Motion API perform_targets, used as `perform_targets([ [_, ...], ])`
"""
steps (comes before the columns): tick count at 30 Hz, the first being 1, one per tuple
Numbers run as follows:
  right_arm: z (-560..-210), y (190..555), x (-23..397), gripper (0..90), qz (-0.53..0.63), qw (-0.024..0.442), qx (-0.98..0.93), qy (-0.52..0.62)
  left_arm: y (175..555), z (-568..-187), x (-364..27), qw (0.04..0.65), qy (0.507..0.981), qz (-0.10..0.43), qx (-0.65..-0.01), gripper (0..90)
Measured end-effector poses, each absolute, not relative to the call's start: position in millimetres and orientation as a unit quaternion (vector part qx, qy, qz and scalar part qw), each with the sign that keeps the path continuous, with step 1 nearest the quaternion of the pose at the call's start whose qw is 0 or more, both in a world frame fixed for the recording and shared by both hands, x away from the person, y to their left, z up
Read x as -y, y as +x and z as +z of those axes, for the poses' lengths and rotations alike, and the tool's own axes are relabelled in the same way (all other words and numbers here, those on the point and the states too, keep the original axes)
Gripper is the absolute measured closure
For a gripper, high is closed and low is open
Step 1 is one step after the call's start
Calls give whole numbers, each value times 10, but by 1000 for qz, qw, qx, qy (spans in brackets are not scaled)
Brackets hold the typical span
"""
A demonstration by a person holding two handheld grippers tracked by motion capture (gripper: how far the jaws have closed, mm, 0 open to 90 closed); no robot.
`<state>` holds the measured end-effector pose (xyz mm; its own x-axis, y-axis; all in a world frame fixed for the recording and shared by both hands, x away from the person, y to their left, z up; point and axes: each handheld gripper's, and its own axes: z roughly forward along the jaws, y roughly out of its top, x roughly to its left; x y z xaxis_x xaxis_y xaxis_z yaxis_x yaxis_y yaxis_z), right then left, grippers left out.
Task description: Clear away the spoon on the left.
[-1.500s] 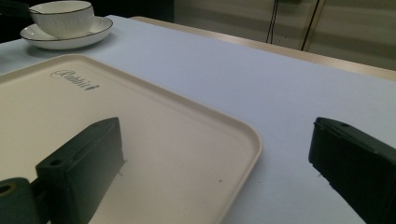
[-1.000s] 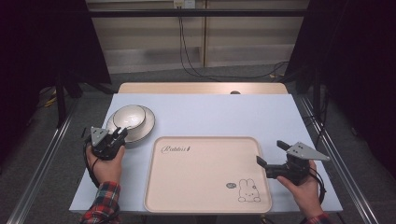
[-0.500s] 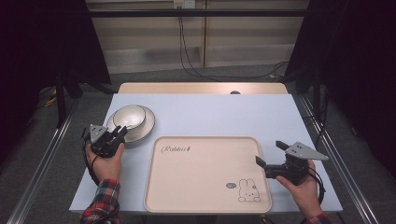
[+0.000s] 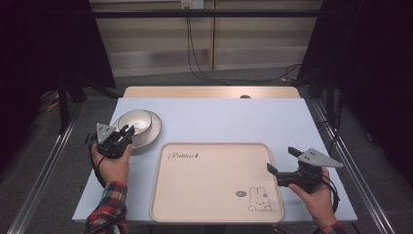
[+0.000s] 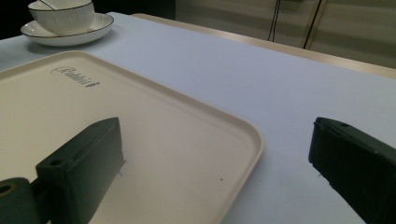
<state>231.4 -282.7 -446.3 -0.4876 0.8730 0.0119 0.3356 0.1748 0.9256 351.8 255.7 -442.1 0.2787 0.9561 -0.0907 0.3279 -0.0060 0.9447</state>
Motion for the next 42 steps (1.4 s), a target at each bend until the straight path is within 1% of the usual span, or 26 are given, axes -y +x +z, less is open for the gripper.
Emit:
perform_targets([
  [11,-4462,2313,2839,27,486,276,-712,424,3668,-4351,-2528,501,620,328,-507,759],
  [14,-4463,2312,2838,27,487,274,-713,423,3722,-4326,-2491,506,617,329,-505,781],
  [15,-4463,2313,2839,27,487,275,-713,423,3737,-4325,-2481,508,615,327,-506,816],
  [16,-4465,2315,2841,27,487,275,-713,423,3751,-4325,-2475,510,615,328,-504,826],
  [20,-4465,2313,2850,27,487,275,-713,423,3810,-4324,-2464,513,609,332,-506,830],
  [34,-4475,2314,2847,26,490,270,-711,427,3978,-4281,-2483,518,611,334,-496,842],
  [42,-4479,2314,2871,25,490,267,-710,431,4144,-4263,-2450,521,606,335,-499,849],
])
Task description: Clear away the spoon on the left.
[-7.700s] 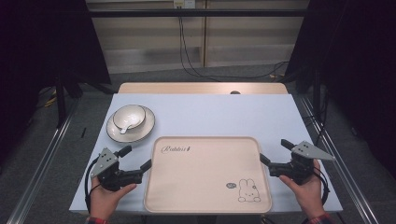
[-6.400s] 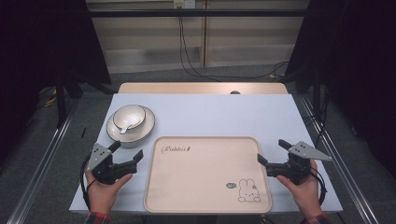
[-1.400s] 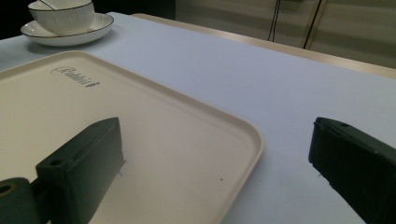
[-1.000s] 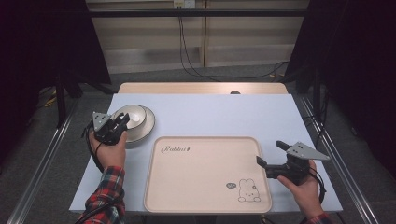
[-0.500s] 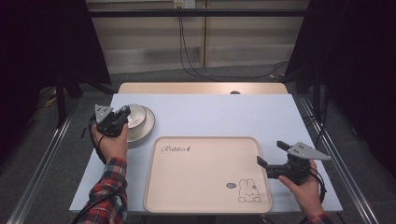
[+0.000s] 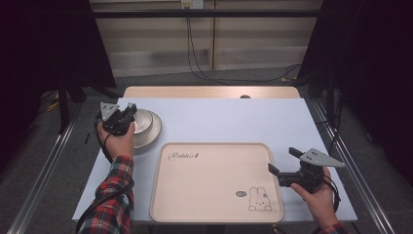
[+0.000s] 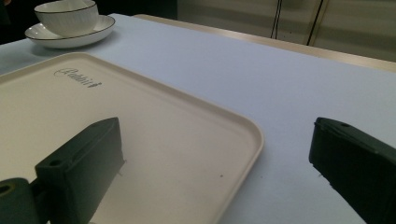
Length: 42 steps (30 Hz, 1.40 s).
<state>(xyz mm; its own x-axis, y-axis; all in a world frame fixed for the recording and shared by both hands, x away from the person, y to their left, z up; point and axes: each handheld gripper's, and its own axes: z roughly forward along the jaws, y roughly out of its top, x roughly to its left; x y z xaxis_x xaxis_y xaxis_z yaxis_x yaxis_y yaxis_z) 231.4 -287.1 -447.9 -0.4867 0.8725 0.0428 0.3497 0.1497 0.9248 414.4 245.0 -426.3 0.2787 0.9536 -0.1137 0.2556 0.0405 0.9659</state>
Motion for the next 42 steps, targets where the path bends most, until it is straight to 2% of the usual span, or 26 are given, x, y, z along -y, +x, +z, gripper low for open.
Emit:
perform_targets([
  [11,-4486,2279,2925,23,491,264,-706,437,4314,-4272,-2391,525,601,331,-504,853],
  [20,-4492,2264,2954,23,491,266,-703,440,4301,-4238,-2380,522,606,322,-506,855],
  [29,-4494,2263,2962,21,491,267,-703,439,4195,-3994,-2446,527,604,326,-501,856],
  [42,-4499,2271,2955,18,492,265,-705,436,4000,-3606,-2466,546,614,294,-488,857],
])
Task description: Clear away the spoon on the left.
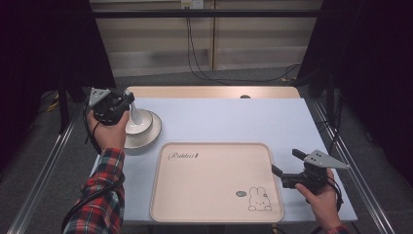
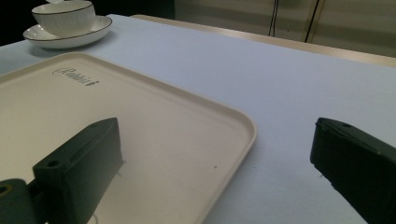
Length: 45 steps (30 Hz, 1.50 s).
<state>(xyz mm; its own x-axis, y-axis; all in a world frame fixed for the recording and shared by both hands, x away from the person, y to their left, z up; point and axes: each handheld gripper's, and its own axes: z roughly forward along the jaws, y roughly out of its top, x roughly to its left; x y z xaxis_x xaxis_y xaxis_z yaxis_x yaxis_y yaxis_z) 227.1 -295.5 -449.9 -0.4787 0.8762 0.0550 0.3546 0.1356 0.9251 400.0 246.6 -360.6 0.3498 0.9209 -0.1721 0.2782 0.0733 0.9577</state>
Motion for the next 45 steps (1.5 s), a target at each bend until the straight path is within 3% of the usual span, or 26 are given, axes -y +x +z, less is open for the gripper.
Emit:
perform_targets([
  [31,-4495,2255,2920,6,494,266,-711,425,3626,-3478,-2154,596,642,181,-447,857],
  [45,-4484,2251,2907,6,491,269,-715,419,3423,-3502,-2113,600,654,159,-431,858],
])
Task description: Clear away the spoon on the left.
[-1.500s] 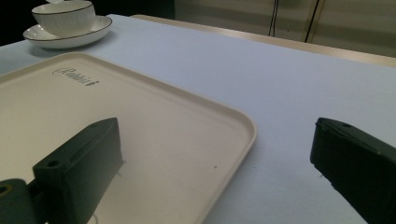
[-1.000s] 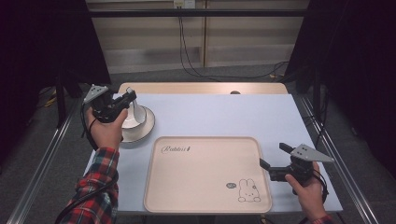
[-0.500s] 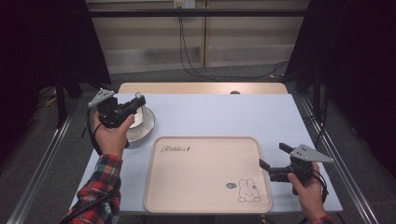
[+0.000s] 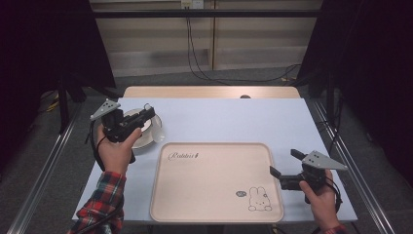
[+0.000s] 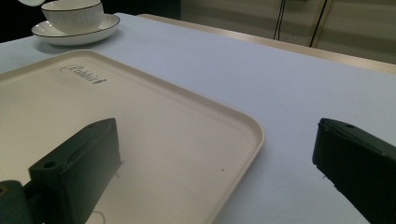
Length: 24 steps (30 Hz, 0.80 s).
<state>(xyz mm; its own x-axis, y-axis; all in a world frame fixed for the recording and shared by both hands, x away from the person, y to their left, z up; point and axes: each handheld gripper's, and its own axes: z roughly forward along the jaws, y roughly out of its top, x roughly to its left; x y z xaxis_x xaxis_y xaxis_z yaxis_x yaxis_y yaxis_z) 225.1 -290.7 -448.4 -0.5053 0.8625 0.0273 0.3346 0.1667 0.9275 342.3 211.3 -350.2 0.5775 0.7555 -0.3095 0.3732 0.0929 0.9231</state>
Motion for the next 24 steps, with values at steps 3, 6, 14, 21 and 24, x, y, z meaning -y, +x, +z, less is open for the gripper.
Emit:
perform_targets([
  [3,-4489,2253,2893,6,490,269,-715,420,3388,-3530,-2101,601,657,152,-429,857],
  [6,-4490,2253,2887,6,489,268,-718,416,3357,-3570,-2101,599,662,146,-427,857],
  [14,-4490,2251,2882,7,491,265,-720,413,3258,-3690,-2080,596,675,119,-418,857],
  [21,-4488,2248,2878,7,491,265,-721,412,3162,-3805,-2017,594,681,102,-416,857],
  [24,-4488,2248,2879,7,491,264,-721,412,3118,-3853,-1972,595,681,96,-416,857],
])
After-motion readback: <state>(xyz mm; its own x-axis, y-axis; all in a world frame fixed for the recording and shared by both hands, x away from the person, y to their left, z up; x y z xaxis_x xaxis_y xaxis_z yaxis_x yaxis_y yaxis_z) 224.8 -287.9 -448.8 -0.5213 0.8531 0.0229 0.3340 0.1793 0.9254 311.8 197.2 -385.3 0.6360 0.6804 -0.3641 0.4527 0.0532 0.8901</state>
